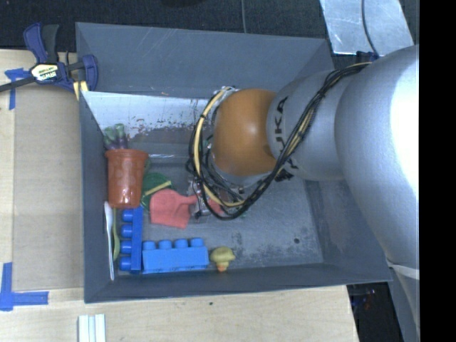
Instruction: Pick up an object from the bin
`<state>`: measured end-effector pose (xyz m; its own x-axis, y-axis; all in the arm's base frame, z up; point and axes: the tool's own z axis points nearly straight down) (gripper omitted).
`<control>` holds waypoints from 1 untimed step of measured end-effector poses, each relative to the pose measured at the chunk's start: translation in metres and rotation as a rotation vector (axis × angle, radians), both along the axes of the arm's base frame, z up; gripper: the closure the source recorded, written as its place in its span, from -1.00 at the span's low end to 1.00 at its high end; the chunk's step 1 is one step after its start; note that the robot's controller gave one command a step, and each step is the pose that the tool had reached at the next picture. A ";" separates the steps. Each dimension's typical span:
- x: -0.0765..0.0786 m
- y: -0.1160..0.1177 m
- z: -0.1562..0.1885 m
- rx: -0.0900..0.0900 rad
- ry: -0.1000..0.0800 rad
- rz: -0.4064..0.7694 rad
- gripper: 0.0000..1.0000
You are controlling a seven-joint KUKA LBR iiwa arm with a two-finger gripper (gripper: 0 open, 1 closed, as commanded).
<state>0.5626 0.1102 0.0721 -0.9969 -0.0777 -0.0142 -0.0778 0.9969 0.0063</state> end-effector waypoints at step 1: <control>0.000 0.000 0.000 0.000 0.000 0.000 1.00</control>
Offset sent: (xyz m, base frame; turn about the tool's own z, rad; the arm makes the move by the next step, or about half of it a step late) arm -0.0001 0.0000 0.0578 0.0000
